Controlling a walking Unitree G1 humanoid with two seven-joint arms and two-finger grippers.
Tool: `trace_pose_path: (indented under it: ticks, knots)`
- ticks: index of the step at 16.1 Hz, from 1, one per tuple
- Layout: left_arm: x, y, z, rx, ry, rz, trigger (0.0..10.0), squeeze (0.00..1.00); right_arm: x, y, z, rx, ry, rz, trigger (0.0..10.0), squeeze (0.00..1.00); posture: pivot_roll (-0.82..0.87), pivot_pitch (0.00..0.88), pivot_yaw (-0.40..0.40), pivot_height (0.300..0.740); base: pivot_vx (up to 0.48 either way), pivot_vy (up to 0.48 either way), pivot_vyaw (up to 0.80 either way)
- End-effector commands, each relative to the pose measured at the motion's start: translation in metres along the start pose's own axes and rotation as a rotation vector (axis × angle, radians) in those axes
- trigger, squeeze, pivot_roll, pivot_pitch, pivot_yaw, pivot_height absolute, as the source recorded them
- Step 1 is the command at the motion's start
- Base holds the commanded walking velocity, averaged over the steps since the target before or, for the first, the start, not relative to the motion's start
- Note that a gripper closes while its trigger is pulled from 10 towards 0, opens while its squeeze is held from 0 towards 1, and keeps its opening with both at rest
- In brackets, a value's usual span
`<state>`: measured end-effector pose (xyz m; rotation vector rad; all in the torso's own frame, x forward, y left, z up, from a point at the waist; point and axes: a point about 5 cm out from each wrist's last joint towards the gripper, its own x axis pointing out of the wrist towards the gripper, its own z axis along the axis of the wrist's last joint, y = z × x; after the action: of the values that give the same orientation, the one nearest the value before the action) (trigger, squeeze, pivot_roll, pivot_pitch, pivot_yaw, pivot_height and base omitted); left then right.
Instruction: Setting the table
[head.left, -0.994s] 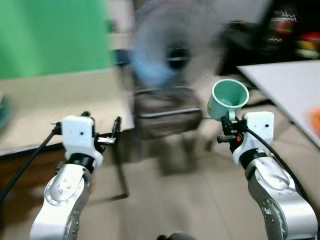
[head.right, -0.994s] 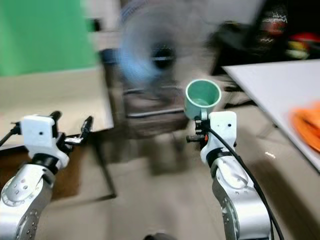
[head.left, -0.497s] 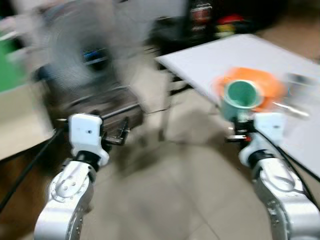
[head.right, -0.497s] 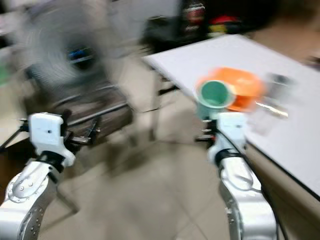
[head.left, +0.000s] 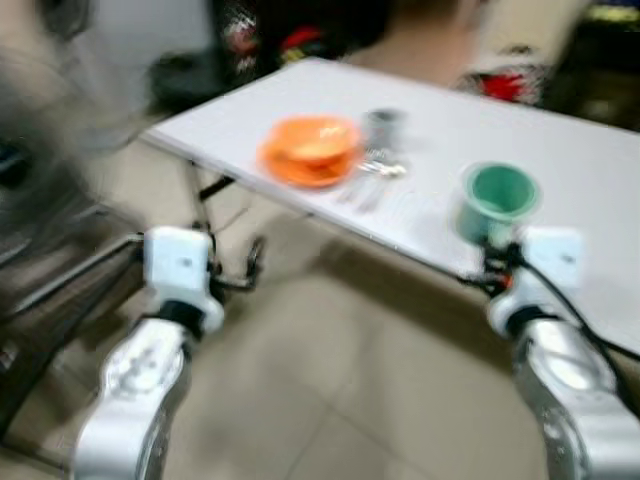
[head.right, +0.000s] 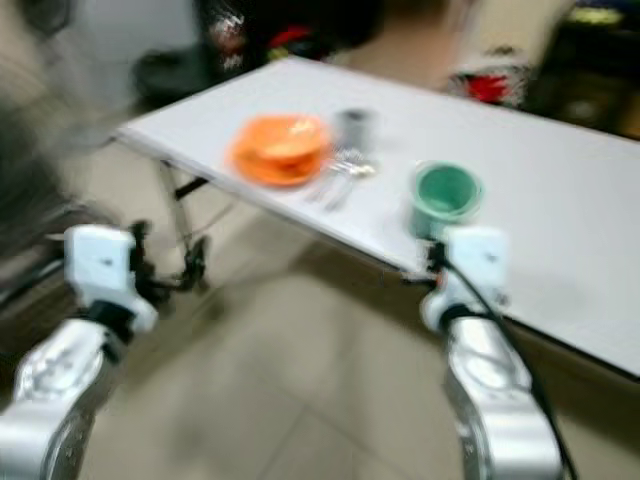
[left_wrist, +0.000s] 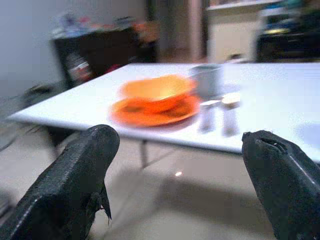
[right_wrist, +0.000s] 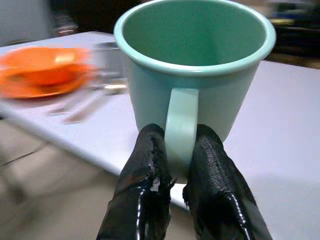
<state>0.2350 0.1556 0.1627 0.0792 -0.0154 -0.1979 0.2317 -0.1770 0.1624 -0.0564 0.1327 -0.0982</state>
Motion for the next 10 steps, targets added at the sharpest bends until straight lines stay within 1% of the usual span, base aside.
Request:
trace_pose_path:
  ticks: [1, 2, 5, 7, 9, 10]
  knots:
    - [-0.0004, 0.0057, 0.0006, 0.009, -0.002, 0.018, 10.0, 0.0, -0.0013, 0.0076, 0.0069, 0.011, -0.026, 0.031, 10.0, 0.0, -0.01, 0.0, 0.037, 0.74, 0.0, 0.0, -0.8]
    - [-0.0015, 0.006, -0.002, -0.023, 0.017, 0.043, 10.0, 0.0, -0.0012, 0.0067, 0.0069, 0.004, -0.023, 0.027, 10.0, 0.0, -0.01, 0.0, 0.033, 0.74, 0.0, 0.0, -0.8]
    - [-0.0011, 0.0075, -0.0048, -0.019, 0.039, 0.056, 10.0, 0.0, 0.0002, 0.0058, 0.0071, -0.011, -0.023, 0.028, 10.0, 0.0, -0.01, 0.0, 0.029, 0.74, 0.0, 0.0, -0.8]
    - [-0.0022, 0.0085, -0.0039, -0.039, 0.023, 0.051, 10.0, 0.0, 0.002, 0.0082, 0.0083, -0.032, -0.03, 0.063, 10.0, 0.0, 0.0, 0.0, 0.022, 0.74, 0.0, 0.0, 0.0]
    - [-0.0036, 0.0079, -0.0033, -0.047, 0.022, 0.051, 10.0, 0.0, 0.0032, 0.011, 0.0079, -0.027, -0.02, 0.081, 10.0, 0.0, 0.0, 0.0, 0.016, 0.74, 0.281, 0.0, 0.0]
    - [-0.0037, 0.0077, -0.0035, -0.05, 0.024, 0.052, 10.0, 0.0, 0.004, 0.0129, 0.0086, -0.032, -0.022, 0.095, 10.0, 0.0, 0.0, 0.0, 0.015, 0.74, 0.341, 0.0, -0.8]
